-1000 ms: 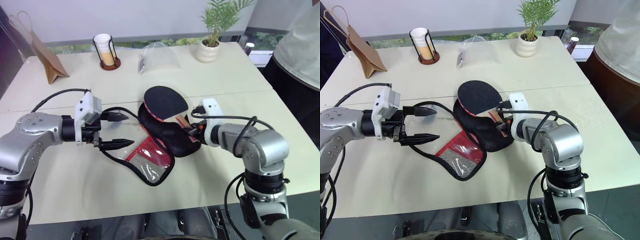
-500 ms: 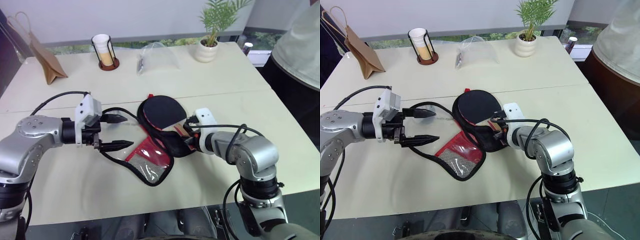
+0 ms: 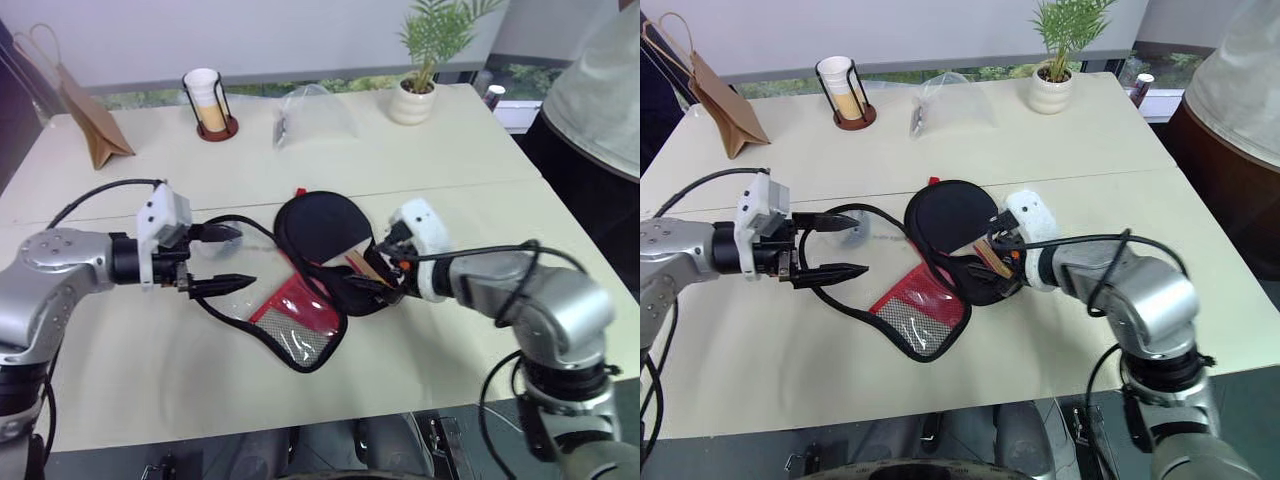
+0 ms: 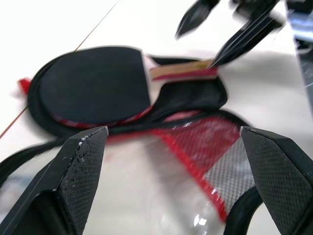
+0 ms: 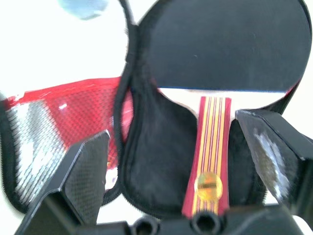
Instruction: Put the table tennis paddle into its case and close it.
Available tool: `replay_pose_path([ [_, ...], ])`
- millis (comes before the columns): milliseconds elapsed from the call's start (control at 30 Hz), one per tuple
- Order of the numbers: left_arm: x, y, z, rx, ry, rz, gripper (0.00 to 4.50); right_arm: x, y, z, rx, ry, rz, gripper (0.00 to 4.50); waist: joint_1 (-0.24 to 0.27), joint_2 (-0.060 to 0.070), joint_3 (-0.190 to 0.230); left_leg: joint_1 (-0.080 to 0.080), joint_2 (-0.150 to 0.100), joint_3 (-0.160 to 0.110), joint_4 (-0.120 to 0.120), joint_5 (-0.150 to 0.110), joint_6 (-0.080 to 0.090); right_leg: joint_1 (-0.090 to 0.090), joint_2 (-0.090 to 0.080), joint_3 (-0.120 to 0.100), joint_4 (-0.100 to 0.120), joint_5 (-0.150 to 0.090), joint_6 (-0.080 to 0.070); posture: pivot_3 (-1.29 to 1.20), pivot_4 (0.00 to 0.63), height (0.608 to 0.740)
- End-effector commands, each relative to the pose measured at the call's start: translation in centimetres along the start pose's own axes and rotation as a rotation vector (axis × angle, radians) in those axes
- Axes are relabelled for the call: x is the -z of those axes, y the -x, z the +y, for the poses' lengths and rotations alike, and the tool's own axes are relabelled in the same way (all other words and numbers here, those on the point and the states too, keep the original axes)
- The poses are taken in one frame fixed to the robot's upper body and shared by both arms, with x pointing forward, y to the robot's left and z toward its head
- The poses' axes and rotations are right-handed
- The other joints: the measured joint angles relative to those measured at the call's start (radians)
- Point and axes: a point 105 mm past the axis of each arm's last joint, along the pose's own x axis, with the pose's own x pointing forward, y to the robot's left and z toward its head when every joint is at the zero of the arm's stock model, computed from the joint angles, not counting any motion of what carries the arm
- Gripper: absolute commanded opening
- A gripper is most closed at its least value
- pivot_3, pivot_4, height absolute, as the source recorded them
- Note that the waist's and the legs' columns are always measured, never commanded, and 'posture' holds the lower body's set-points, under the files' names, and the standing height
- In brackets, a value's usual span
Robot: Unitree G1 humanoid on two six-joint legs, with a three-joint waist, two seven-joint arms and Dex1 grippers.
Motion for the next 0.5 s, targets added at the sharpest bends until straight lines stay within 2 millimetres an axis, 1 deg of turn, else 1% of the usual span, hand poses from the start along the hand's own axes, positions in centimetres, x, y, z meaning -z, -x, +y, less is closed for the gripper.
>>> replay_pose_path([
  [33,1.0,3.6,3.3,-0.184,-0.067,0.07,4.5,-1.2,1.5,-1.0,-0.031,0.109,-0.088,4.47,0.0,0.0,0.0,0.0,0.0,0.0,0.0,0.0,0.0,0.0,0.0,0.0,0.0,0.0,0.0,0.0,0.15,0.74],
  [100,1.6,5.4,4.3,-0.235,-0.065,0.103,4.5,-1.7,2.2,-1.8,-0.043,0.158,-0.128,4.47,0.0,0.0,0.0,0.0,0.0,0.001,0.0,0.0,0.0,0.0,0.0,0.0,0.0,-0.001,-0.001,0.0,0.15,0.74],
  [167,2.4,7.2,4.8,-0.261,-0.066,0.157,4.5,-2.2,3.3,-2.1,-0.104,0.181,-0.182,4.47,0.001,0.0,0.0,0.0,0.0,0.001,0.0,0.0,0.0,0.0,0.0,0.0,-0.001,-0.001,-0.001,0.0,0.15,0.74],
  [300,4.3,9.8,4.6,-0.259,-0.094,0.293,4.5,-2.1,4.9,-2.2,-0.223,0.23,-0.202,4.47,0.003,0.0,0.0,0.0,0.0,0.001,-0.001,-0.001,0.001,0.0,-0.001,0.0,-0.002,-0.001,-0.002,0.0,0.15,0.74],
  [400,5.3,10.5,3.9,-0.227,-0.098,0.343,4.5,-2.3,5.7,-2.1,-0.301,0.256,-0.206,4.47,0.005,0.0,0.001,0.0,0.0,0.001,-0.001,-0.001,0.001,0.001,-0.003,0.0,-0.004,-0.001,-0.002,0.0,0.15,0.74],
  [467,6.1,10.2,3.4,-0.199,-0.109,0.366,4.5,-2.9,6.3,-1.8,-0.358,0.252,-0.233,4.47,0.005,0.0,0.001,0.0,0.001,0.001,-0.001,-0.001,0.001,0.001,-0.004,0.0,-0.005,-0.001,-0.002,0.0,0.15,0.74],
  [500,6.5,9.6,3.1,-0.182,-0.118,0.367,4.5,-3.2,6.6,-1.7,-0.377,0.259,-0.238,4.47,0.004,0.0,0.001,0.0,0.001,0.001,-0.002,-0.001,0.001,0.001,-0.004,0.0,-0.006,-0.001,-0.003,0.0,0.15,0.74],
])
